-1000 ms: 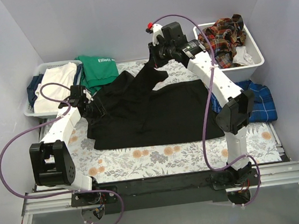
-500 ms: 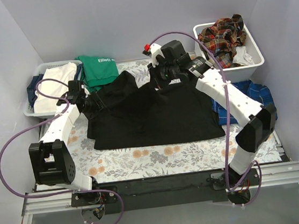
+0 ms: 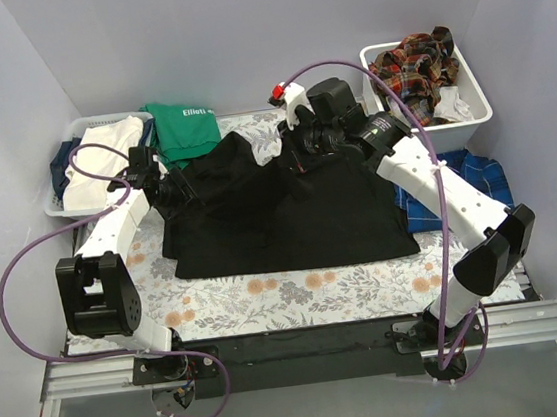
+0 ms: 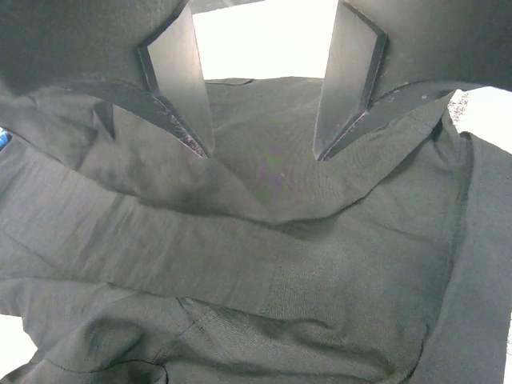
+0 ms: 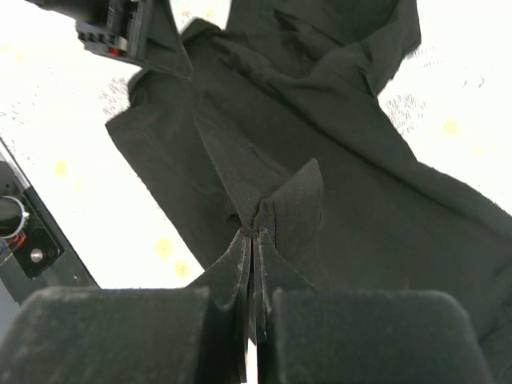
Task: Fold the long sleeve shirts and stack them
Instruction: Fold the shirt
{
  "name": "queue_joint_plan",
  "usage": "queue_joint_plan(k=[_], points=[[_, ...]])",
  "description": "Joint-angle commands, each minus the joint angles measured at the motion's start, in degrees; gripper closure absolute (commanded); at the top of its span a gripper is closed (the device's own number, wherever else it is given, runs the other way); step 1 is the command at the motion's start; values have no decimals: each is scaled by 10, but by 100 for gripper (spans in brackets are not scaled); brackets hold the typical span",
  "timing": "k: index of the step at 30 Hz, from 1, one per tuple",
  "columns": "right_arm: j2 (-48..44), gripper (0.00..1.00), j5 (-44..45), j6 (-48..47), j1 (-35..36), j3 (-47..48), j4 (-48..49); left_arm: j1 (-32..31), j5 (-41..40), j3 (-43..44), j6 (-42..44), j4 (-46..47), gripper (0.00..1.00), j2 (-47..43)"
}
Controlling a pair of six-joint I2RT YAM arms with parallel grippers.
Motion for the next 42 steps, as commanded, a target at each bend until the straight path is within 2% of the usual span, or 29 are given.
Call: queue_joint_plan(k=[1, 6, 11, 16, 21, 27, 34, 42], points=[[-24, 99, -7, -6, 5, 29, 46, 2, -10, 20, -1, 3, 47, 0], [59, 99, 58, -1, 5, 108, 53, 1, -13, 19, -4, 0, 47, 6], [150, 99, 95, -9, 4, 238, 53, 1, -10, 22, -4, -2, 47, 1], [170, 99, 90, -9, -4, 257, 55, 2, -10, 21, -3, -4, 47, -3], [142, 99, 49, -9, -3, 184, 58, 1, -11, 21, -2, -4, 47, 0], [57, 99, 35, -10, 3, 88, 58, 2, -15, 22, -3, 1, 47, 9], [-79, 99, 29, -28, 9, -76, 51, 1, -6, 24, -4, 11, 47, 26], [-139, 99, -12, -16, 24, -241, 43, 1, 11, 21, -4, 18, 48, 34]])
